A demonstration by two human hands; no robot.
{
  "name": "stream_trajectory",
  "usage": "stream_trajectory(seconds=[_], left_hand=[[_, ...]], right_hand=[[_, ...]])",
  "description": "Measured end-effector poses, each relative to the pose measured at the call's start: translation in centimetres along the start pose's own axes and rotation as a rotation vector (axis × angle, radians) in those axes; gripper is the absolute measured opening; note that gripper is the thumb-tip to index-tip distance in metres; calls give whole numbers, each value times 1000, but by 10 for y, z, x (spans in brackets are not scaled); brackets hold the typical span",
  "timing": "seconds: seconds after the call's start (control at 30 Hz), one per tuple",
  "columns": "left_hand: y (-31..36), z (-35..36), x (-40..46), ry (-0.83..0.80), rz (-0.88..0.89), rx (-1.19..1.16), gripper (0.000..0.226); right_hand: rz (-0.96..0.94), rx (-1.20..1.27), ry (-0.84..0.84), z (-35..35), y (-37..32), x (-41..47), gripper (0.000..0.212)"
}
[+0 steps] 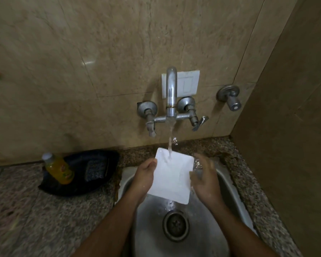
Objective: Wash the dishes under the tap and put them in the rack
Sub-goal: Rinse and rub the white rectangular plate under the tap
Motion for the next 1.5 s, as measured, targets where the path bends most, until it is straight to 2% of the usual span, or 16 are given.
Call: stream_trajectory(seconds=[0.07,0.1,0.17,0.33,0.5,0.6,0.67,0.73,0.83,0.93,1.0,1.07,1.13,1.27,1.37,1.5], left_hand=[[11,10,1,-37,-21,-47,28],[16,15,3,-58,-17,-62,28],[26,24,6,-93,6,-76,26],[30,29,2,-207,-38,-229,28],[13,25,-1,-365,-377,-251,48],[11,23,4,-392,-526,-403,53],[11,23,6,-394,-533,-360,39],[10,22,9,-375,-520,-336,31],[8,17,13,-366,-472,-393,31],[9,14,19,-290,-330,-440,28],[11,18,17,-236,-253,-444,24],[14,29,13,-206,-210,-417,22],[19,35,9,-150,-180,-391,22],[17,24,6,-37,-186,-402,19],[20,17,8,21,-165,-419,18],[20,14,8,38,-170,-477,18]], right_hand=[[323,372,-25,9,10,0,34],[407,482,-41,10,12,0,24],[437,509,-66,4,5,4,16],[386,469,-29,-7,7,7,17],[249,245,21,-9,-3,5,25],[-26,101,-46,-6,-20,3,32],[-224,16,-143,-3,-31,0,42],[-317,-128,-280,-1,-34,1,57],[-454,-362,-589,7,-35,-8,85],[-440,-439,-810,9,-36,-23,94],[-354,-432,-778,11,-43,-18,84],[-323,-483,-636,25,-49,-5,76],[-298,-495,-529,41,-57,1,78],[-487,-450,-547,49,-55,-7,70],[-451,-412,-495,53,-61,-9,69],[-511,-399,-555,50,-62,-16,67]])
Point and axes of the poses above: each hand's wrist, its own x-axis towards the middle knuckle, its own z-axis out of the palm, y = z × x, the point moved 5 cm from there along x, towards the middle knuckle, and after that the axes turned 13 degrees about -z, right-handed, at the moved point
